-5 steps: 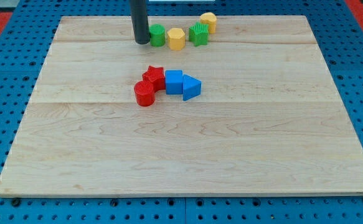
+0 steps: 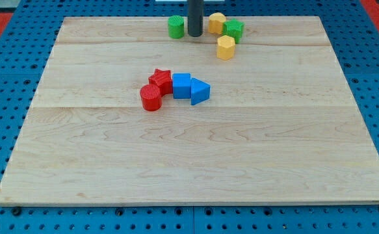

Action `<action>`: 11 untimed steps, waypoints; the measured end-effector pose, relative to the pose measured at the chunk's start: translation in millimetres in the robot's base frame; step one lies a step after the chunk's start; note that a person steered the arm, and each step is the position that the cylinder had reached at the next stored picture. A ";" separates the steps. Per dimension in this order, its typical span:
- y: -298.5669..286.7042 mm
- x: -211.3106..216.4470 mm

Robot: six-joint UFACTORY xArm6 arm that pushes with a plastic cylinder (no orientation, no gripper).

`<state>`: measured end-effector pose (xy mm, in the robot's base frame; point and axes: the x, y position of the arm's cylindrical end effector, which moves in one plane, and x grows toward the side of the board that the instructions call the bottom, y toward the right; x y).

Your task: Move the green star and yellow heart to the top right of the board

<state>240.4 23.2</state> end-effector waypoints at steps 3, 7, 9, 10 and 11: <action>87.8 6.0; -20.2 -45.9; 58.5 -28.6; -35.4 -6.3; -154.8 -1.3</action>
